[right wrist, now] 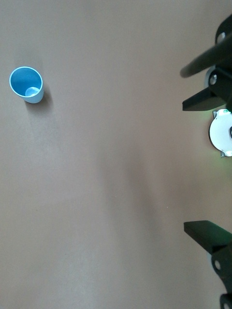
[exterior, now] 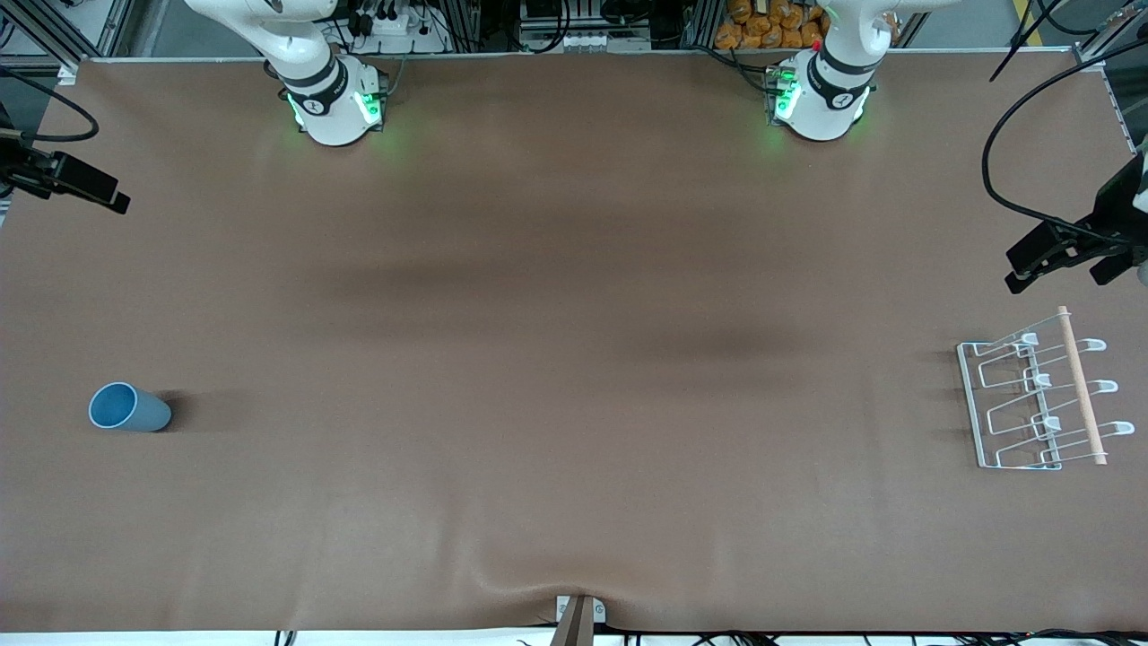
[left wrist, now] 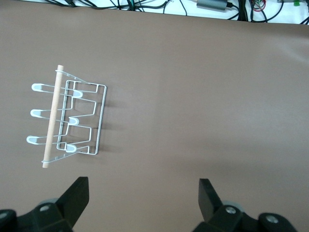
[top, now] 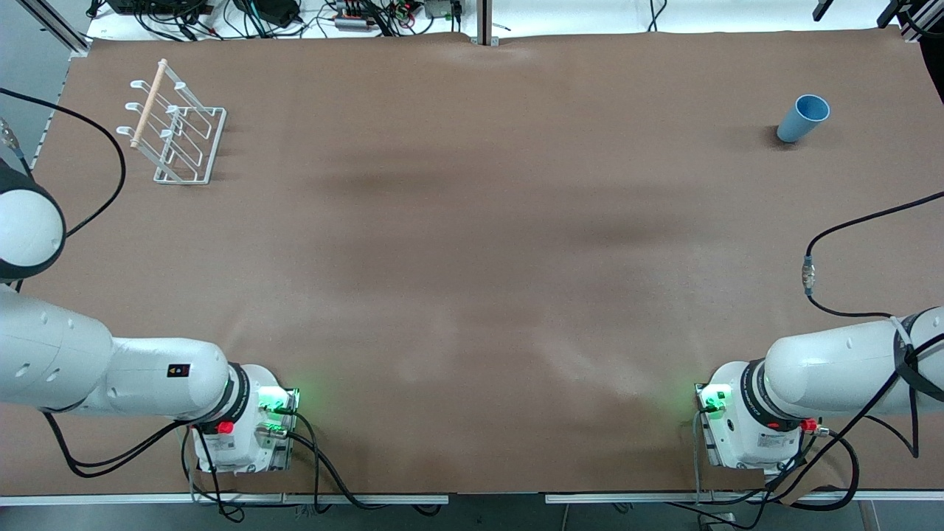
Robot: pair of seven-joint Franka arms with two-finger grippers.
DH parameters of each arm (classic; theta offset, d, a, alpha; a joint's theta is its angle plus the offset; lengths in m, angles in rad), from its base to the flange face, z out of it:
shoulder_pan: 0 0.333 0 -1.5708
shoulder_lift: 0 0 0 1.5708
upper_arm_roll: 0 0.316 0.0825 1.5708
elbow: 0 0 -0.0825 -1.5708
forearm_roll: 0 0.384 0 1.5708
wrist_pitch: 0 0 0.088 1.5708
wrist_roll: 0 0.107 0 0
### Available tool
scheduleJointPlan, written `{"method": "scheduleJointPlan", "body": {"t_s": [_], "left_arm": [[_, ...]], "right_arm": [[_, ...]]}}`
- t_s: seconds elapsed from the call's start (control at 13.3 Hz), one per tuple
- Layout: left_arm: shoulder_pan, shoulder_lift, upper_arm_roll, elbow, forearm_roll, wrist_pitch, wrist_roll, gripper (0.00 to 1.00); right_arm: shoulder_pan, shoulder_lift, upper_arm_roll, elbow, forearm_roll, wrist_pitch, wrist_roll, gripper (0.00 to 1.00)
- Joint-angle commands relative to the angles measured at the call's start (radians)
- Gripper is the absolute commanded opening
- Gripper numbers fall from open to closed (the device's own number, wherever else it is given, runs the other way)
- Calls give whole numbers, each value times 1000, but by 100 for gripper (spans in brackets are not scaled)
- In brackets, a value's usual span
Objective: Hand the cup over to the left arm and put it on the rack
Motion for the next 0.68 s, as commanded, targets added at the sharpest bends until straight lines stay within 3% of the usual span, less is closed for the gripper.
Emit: {"method": "scheduleJointPlan", "body": {"t_s": [0.0,0.6], "left_arm": [[11,9,0,23,-16,-28,27,100],[11,15,-2,20,-17,-39,27,100]], "right_arm": [[-9,8,2,21,-14,-7,-10,100],[0,9,3,46,-5,-8,-8,100]]}}
